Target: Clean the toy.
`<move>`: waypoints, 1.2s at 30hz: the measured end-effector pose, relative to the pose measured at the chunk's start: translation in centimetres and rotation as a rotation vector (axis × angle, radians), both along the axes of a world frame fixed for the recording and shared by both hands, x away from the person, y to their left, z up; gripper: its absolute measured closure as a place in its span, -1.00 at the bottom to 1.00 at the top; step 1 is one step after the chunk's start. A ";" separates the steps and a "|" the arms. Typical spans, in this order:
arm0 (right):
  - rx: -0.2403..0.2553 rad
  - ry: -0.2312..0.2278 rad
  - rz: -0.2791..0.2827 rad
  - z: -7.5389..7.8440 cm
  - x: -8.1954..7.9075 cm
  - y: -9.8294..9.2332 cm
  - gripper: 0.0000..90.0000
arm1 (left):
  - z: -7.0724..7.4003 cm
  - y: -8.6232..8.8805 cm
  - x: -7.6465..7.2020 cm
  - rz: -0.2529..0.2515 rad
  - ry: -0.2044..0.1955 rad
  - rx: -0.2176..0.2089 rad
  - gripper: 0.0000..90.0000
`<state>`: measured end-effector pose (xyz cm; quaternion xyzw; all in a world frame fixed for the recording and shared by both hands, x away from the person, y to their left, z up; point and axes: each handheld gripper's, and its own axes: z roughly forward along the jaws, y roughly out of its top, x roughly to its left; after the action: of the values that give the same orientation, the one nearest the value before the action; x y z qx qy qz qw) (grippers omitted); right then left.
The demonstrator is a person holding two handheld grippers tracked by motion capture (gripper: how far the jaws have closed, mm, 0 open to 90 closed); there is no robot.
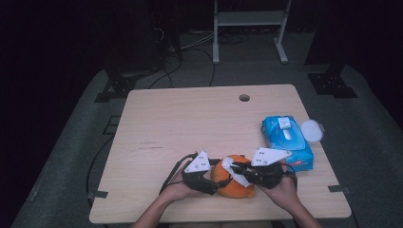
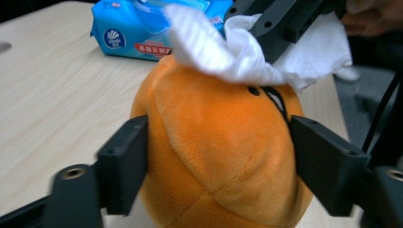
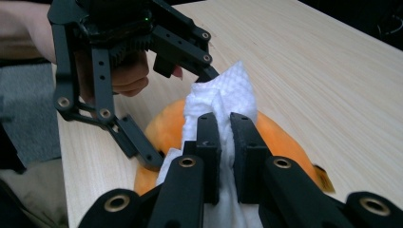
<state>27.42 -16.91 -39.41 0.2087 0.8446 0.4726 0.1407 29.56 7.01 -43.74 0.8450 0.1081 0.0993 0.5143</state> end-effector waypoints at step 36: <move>-0.053 -0.015 -0.084 -0.8 0.8 -1.6 0.82 | 0.6 1.0 0.2 -0.003 -0.027 -0.010 -0.25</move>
<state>28.18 -18.49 -40.19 0.2366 0.8462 0.4454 0.1722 29.72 7.99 -43.17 0.8411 0.1005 0.1092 0.5201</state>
